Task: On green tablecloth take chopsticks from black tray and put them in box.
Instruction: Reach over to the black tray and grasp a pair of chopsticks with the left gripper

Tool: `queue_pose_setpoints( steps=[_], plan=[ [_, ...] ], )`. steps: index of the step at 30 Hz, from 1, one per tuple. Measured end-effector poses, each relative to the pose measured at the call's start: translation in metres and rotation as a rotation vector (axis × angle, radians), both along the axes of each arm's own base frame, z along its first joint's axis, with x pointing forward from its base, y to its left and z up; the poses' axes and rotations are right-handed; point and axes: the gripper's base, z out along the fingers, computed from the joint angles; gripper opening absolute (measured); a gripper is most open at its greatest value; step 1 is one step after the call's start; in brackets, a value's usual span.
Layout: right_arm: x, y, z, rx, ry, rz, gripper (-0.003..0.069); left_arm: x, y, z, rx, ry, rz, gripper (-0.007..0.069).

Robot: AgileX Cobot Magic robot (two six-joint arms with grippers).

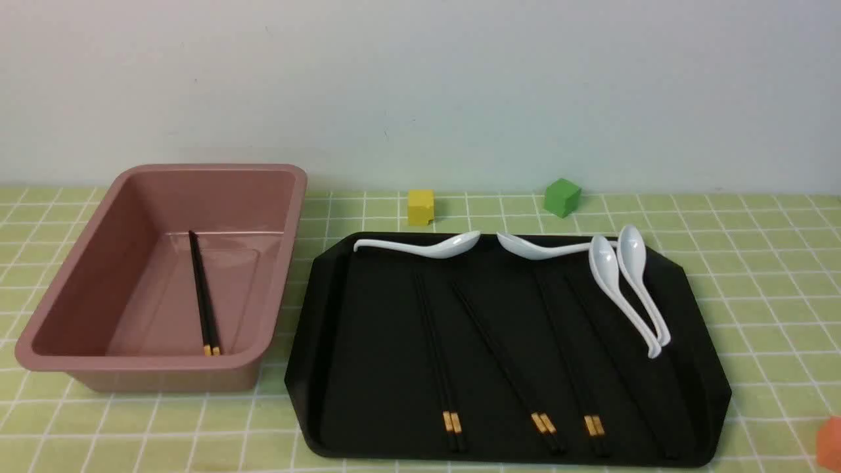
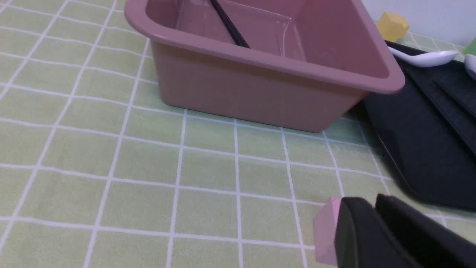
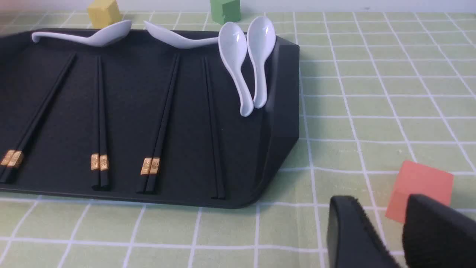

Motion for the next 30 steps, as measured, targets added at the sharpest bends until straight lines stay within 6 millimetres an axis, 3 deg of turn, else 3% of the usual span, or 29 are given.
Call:
queue_pose_setpoints(
  steps=[30],
  plan=[
    [0.0,0.0,0.0,0.0,0.0,0.0,0.024,0.0,0.0,0.0,0.0,0.0,0.0,0.0101]
  ],
)
